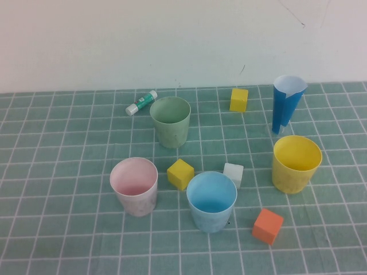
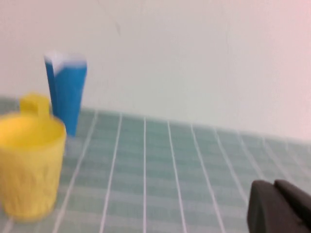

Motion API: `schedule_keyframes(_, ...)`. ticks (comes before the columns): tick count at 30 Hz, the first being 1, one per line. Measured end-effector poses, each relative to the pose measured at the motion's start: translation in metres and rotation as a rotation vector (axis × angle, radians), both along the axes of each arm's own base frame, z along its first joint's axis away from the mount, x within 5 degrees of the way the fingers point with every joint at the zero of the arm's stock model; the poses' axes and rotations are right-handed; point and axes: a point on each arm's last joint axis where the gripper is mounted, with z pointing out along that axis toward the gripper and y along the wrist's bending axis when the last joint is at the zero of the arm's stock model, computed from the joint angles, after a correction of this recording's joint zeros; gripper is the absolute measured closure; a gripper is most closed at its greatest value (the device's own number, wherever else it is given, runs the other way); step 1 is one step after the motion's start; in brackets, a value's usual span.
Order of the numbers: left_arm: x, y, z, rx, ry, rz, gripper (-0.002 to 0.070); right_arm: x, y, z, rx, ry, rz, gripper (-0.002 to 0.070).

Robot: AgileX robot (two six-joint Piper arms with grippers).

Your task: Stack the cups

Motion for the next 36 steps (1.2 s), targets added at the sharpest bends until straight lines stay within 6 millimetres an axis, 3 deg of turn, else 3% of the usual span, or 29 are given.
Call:
schedule_keyframes(8,-0.015,-0.001,0.039,-0.037,-0.458,-0.025,0.0677,-0.012,0.012,0.049,-0.009,-0.564,0.131,0.0679)
schedule_keyframes(14,-0.017,-0.001,0.042,-0.037,-0.507,-0.029,0.0677,-0.023,0.015,0.063,0.047,-0.755,0.199,0.0679)
schedule_keyframes(20,-0.021,-0.001,0.047,-0.050,-0.564,-0.030,0.0677,-0.025,0.016,0.065,0.119,-0.777,0.233,0.0679)
schedule_keyframes(24,-0.014,0.000,0.051,-0.005,-0.361,-0.002,0.0677,-0.021,0.013,0.067,0.122,-0.686,0.197,0.0679)
schedule_keyframes(30,-0.010,0.001,0.098,0.084,-0.167,0.023,0.0677,-0.024,0.010,0.096,-0.005,-0.535,0.112,0.0679)
schedule_keyframes(36,0.031,-0.002,0.122,0.134,0.042,0.026,0.0677,-0.006,0.009,0.110,-0.050,-0.383,0.089,0.0679)
